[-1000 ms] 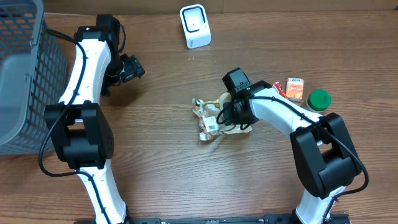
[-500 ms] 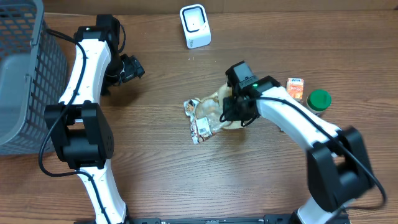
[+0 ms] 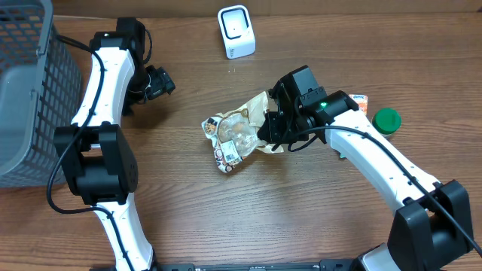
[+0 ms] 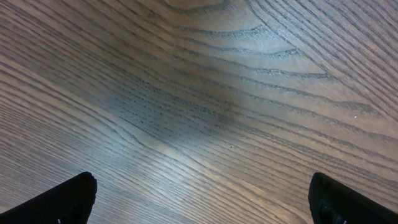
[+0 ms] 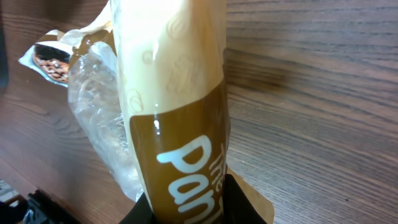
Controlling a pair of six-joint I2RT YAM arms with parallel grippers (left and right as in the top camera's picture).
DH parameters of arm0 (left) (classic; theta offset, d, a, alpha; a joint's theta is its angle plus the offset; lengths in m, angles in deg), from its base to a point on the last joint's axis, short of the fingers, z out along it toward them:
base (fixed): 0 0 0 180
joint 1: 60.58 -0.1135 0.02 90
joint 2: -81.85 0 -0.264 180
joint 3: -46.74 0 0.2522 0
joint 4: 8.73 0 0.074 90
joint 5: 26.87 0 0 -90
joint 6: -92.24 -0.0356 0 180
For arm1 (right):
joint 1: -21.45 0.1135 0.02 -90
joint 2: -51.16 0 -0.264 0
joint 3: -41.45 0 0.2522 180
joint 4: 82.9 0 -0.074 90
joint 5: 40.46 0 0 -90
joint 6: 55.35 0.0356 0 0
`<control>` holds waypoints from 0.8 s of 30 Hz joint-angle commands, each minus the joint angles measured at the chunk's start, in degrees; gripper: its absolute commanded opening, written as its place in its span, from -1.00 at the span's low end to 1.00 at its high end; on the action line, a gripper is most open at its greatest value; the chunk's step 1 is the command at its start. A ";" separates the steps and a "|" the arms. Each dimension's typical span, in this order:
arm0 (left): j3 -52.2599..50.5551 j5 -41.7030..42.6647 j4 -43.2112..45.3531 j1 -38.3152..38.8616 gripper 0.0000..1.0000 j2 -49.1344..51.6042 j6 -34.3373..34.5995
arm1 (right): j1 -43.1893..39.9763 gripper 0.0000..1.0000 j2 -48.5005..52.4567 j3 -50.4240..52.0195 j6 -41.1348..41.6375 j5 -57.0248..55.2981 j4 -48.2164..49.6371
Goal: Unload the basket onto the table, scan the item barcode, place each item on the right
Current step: 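Lift the snack bag and carry it up toward the scanner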
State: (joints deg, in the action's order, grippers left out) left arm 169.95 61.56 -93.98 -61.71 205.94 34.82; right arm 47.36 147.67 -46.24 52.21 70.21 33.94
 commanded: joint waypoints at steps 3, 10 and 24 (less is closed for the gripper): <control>0.90 -0.35 0.02 0.42 1.00 -0.87 -0.68 | -0.28 -0.93 -0.61 -1.07 -0.26 3.08 0.09; 0.90 -0.35 0.02 0.42 0.99 -0.87 -0.68 | -5.05 -0.93 -0.61 -1.09 -6.32 21.11 -1.75; 0.90 -0.35 0.02 0.42 1.00 -0.87 -0.68 | -20.20 -0.93 -0.61 -1.09 -21.33 25.94 -18.43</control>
State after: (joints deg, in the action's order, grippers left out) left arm 169.95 61.56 -93.98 -61.71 205.94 34.82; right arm 28.04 147.67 -46.24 36.36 93.59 15.95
